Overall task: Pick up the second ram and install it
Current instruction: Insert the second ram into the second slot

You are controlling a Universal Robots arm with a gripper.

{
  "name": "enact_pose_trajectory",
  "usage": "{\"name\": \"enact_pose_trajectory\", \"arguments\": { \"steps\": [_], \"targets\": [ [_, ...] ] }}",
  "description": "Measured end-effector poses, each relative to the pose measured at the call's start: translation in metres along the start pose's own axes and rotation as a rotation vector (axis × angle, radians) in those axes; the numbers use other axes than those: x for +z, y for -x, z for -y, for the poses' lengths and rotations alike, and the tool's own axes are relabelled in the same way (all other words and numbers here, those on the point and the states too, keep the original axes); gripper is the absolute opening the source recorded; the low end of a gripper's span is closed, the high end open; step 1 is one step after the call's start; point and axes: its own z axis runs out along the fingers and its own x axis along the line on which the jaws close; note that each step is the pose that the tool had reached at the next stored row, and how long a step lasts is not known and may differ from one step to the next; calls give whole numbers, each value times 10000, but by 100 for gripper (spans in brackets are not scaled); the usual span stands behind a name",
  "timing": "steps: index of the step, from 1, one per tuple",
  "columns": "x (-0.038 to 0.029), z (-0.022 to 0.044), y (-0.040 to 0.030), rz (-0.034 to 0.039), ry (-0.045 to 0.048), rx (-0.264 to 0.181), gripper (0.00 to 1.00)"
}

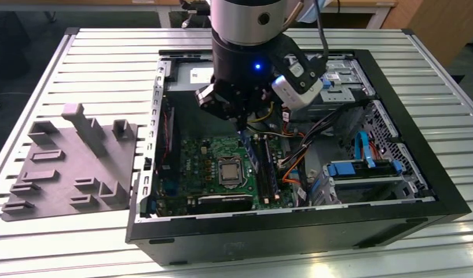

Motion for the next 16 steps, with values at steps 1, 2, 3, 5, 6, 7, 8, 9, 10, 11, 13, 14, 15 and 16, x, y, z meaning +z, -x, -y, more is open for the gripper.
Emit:
{"name": "enact_pose_trajectory", "arguments": {
  "steps": [1, 2, 3, 5, 6, 7, 8, 9, 10, 11, 13, 14, 15, 16],
  "targets": [
    [0, 0, 0, 5, -5, 140, 12],
    [0, 0, 0, 11, -9, 270, 12],
    [0, 0, 0, 16, -13, 400, 12],
    [0, 0, 0, 26, -22, 662, 12],
    [1, 0, 0, 32, -26, 782, 12],
    [1, 0, 0, 37, -30, 903, 12],
    [1, 0, 0, 42, -33, 1030, 12],
    [1, 0, 0, 48, -38, 1157, 12],
    [1, 0, 0, 53, -42, 1292, 12],
    [1, 0, 0, 58, -47, 1422, 12],
    [2, 0, 0, 69, -55, 1690, 12],
    [3, 0, 0, 75, -59, 1826, 12],
    [3, 0, 0, 80, -63, 1952, 12],
    [3, 0, 0, 82, -65, 2010, 12]
  ]
}}
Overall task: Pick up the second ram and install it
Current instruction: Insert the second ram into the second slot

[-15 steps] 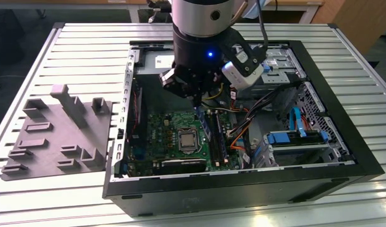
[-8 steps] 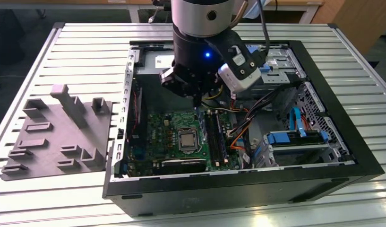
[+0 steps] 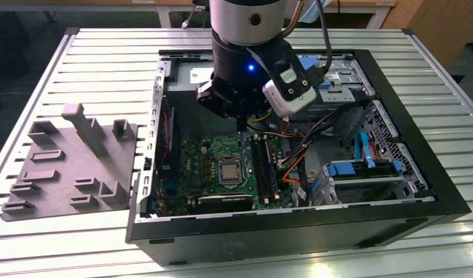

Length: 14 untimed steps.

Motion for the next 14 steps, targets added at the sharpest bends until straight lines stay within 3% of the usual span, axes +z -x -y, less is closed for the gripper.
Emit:
{"name": "enact_pose_trajectory", "arguments": {
  "steps": [8, 14],
  "targets": [
    [1, 0, 4, 1, 0, 13, 12],
    [7, 3, 60, 1, 0, 14, 12]
  ]
}}
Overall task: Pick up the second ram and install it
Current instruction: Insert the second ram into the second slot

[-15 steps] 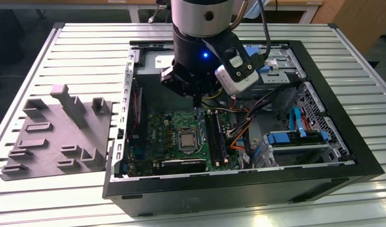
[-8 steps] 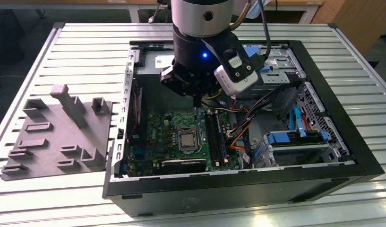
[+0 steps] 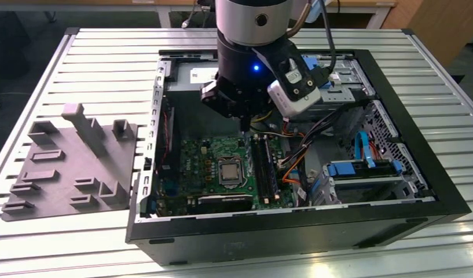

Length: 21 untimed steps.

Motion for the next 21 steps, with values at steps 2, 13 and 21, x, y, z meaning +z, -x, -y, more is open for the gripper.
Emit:
{"name": "enact_pose_trajectory", "arguments": {
  "steps": [2, 13, 21],
  "targets": [
    [3, 2, 30, 0, -1, 2, 12],
    [28, 10, 161, 0, 1, 14, 12],
    [60, 12, 170, 1, 2, 20, 12]
  ]
}}
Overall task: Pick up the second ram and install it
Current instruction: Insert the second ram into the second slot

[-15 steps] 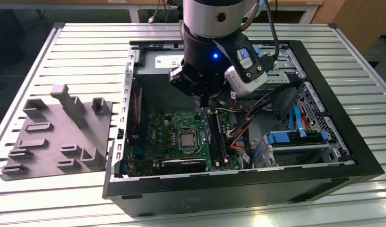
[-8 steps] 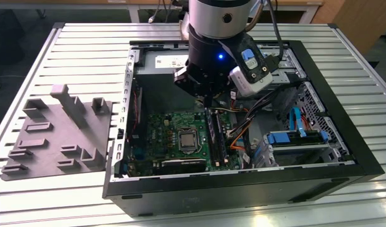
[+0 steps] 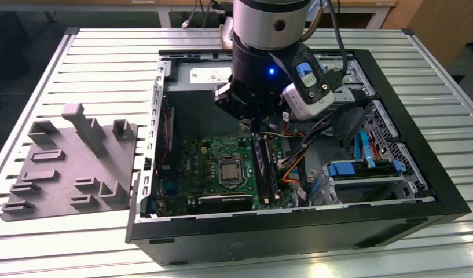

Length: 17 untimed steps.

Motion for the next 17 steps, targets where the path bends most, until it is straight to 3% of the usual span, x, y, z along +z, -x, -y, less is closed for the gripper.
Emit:
{"name": "enact_pose_trajectory", "arguments": {
  "steps": [17],
  "targets": [
    [43, 2, -1, 0, 1, 0, 12]
  ]
}}
